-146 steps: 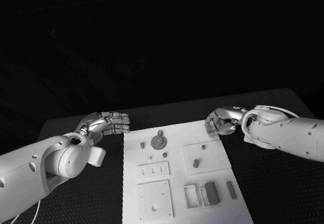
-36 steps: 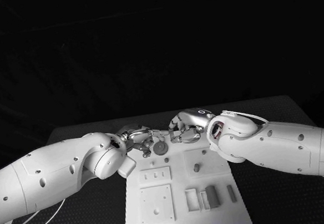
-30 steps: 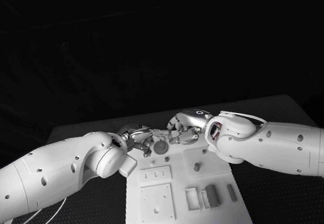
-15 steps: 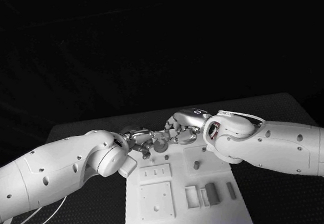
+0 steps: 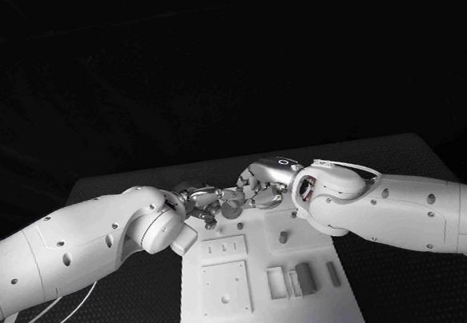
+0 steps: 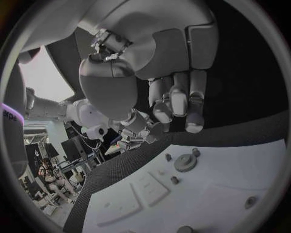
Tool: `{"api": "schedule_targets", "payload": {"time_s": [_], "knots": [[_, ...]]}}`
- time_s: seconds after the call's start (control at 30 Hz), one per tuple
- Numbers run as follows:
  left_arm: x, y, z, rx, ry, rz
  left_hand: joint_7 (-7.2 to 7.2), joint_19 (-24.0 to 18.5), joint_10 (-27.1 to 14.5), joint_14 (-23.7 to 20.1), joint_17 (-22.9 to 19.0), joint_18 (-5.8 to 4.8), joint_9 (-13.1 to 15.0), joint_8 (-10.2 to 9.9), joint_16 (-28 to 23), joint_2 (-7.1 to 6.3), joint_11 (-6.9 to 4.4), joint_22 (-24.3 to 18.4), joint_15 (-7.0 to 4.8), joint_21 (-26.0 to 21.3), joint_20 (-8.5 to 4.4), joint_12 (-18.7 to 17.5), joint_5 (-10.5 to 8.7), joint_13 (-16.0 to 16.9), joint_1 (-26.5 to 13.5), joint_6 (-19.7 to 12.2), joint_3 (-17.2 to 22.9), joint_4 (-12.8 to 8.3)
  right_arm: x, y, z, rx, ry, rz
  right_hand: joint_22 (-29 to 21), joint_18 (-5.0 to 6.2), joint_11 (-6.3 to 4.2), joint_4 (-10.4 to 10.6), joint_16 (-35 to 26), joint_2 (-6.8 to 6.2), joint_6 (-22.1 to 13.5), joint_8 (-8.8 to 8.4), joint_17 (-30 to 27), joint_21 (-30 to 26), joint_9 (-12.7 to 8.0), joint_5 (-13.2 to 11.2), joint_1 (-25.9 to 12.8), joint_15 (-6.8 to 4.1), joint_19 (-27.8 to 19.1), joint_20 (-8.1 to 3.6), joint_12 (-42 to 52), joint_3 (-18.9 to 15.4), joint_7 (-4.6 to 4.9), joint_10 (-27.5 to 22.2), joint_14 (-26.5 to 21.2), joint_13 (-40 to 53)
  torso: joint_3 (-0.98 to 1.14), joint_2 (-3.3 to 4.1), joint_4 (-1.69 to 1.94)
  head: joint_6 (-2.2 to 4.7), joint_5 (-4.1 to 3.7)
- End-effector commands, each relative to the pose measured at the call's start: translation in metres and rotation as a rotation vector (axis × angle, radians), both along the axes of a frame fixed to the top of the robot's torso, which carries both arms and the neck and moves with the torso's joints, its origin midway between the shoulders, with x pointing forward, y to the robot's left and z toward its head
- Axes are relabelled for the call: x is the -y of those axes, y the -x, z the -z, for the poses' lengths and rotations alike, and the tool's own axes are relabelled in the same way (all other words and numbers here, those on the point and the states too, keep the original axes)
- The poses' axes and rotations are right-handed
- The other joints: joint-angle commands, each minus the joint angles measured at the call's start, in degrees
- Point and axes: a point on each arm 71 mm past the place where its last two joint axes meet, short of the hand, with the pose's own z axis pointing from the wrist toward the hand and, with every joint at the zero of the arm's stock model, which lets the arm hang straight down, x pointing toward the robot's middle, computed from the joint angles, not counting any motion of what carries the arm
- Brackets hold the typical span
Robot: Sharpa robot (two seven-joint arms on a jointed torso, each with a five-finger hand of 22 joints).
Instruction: Assemble the parts on the task board
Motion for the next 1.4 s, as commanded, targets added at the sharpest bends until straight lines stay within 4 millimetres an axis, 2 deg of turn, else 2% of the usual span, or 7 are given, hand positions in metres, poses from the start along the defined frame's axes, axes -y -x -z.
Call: {"api": "schedule_targets", "payload": {"time_s": [0.03,0.43,0.87,1.07,1.4], "knots": [[0.001,0.000,-0.001,0.005,0.000,0.001,0.00,-0.2,0.0,0.2,-0.1,5.78,-0.1,-0.2,0.4,0.43,0.21,0.1,-0.31,-0.2,0.19,-0.3,-0.03,0.1,-0.1,0.6,0.2,-0.1,-0.002,0.001,0.002,-0.006,0.020,-0.007,0.9,2.48,-0.21,-0.2,0.1,0.00,2.1,0.15,0.0,0.2,0.0,0.2,-0.4,-0.25,-0.1,-0.36,-0.1,-0.2,1.71,0.0,0.3,0.0,0.01,0.00,0.04,-0.07,-0.01],[0.002,-0.001,-0.002,0.011,-0.001,-0.002,-0.02,-0.1,0.1,0.1,-0.5,5.80,-0.1,-0.5,0.6,0.73,0.18,0.2,-0.34,-0.1,0.20,-0.4,-0.03,0.2,0.3,0.8,0.3,-0.6,-0.004,0.003,0.004,-0.016,0.026,-0.018,0.9,2.48,-0.22,-0.2,0.1,0.01,2.1,0.14,0.0,0.2,0.0,0.2,-0.4,-0.25,-0.1,-0.38,-0.1,-0.2,1.70,0.1,0.3,0.0,0.00,0.05,-0.06,-0.12,-0.03],[0.004,0.001,-0.001,-0.001,-0.018,0.015,0.00,-0.1,0.2,0.1,-0.8,5.78,-0.1,-0.8,0.8,1.16,0.21,0.3,-0.31,-0.2,0.24,-0.5,-0.04,0.3,0.4,1.0,0.3,-1.0,-0.009,0.005,0.003,-0.012,0.018,-0.029,0.9,2.48,-0.23,-0.1,0.1,0.03,2.1,0.14,0.0,0.1,0.1,0.2,-0.5,-0.26,-0.1,-0.39,-0.1,-0.2,1.69,0.1,0.3,0.0,0.02,0.05,0.02,-0.21,0.00],[0.003,0.000,-0.001,0.003,-0.028,0.010,0.01,-0.1,0.2,0.0,-1.1,5.78,-0.1,-1.0,1.0,1.57,0.21,0.3,-0.31,-0.2,0.25,-0.6,-0.04,0.4,0.6,1.1,0.3,-1.4,-0.013,0.006,0.003,-0.016,0.019,-0.038,0.9,2.48,-0.23,-0.1,0.1,0.04,2.2,0.14,0.0,0.1,0.1,0.2,-0.5,-0.27,-0.1,-0.40,-0.1,-0.2,1.68,0.1,0.4,0.1,0.05,0.08,-0.08,-0.16,0.06],[0.004,0.001,-0.001,0.006,-0.031,0.011,-0.01,0.0,0.3,-0.1,-1.3,5.75,-0.1,-1.2,1.2,2.08,0.19,0.4,-0.32,-0.2,0.28,-0.7,-0.04,0.5,0.4,1.4,0.2,-1.5,-0.016,0.007,0.004,-0.023,0.024,-0.043,0.9,2.48,-0.24,-0.1,0.0,0.07,2.2,0.14,-0.1,0.1,0.1,0.2,-0.5,-0.27,-0.1,-0.41,-0.2,-0.1,1.67,0.1,0.4,0.0,0.03,0.11,-0.04,-0.28,0.01]]}}
